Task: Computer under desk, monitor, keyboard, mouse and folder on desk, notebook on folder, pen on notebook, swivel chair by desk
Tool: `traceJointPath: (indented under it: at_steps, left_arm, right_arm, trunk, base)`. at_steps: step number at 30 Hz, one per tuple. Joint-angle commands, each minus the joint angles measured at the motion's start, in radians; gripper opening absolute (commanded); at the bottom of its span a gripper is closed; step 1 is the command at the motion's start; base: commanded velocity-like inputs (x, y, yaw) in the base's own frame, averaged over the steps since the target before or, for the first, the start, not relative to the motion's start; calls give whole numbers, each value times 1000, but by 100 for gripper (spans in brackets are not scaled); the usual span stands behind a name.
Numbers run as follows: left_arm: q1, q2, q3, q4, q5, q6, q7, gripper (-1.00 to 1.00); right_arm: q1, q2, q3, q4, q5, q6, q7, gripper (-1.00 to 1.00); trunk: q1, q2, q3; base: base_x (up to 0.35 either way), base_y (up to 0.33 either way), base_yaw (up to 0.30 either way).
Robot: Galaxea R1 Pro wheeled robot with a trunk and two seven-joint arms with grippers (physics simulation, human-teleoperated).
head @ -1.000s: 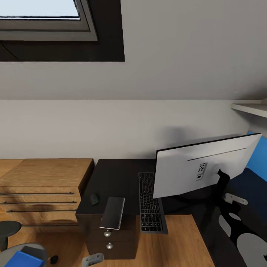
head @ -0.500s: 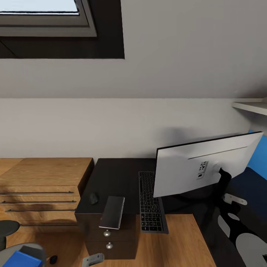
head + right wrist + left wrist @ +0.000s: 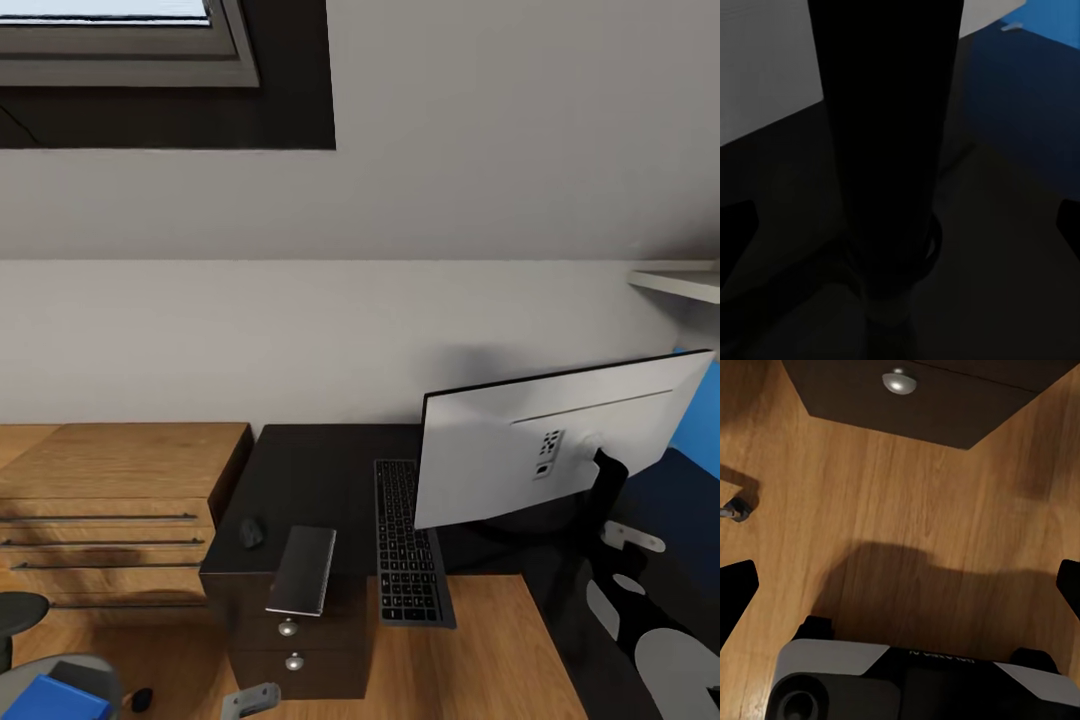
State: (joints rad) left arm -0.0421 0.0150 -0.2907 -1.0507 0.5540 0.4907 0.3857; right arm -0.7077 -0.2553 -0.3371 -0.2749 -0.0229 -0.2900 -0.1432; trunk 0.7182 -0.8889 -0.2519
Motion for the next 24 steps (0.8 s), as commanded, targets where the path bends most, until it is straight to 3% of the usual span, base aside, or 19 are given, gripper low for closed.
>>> traceJointPath:
  at_steps: [1,13,24]
  left_arm:
    - [-1,1,-4,-2,11,1,10,100]
    - [-1,0,-4,-2,11,2,11,100]
    - [-1,-1,-9,0,11,2,8,100]
  right_arm:
    - [-1,0,0,1,-2,-4,-1,100]
    - [-1,-1,1,0,-1,-41,0,100]
    - [4,-1,1,8,8,-266,1,100]
  trunk:
    - [4,-8,-5]
    - [50,-92,-42]
    - [92,-169,-77]
  base:
    - [0,0,0]
    - [0,0,0]
    - [0,0,0]
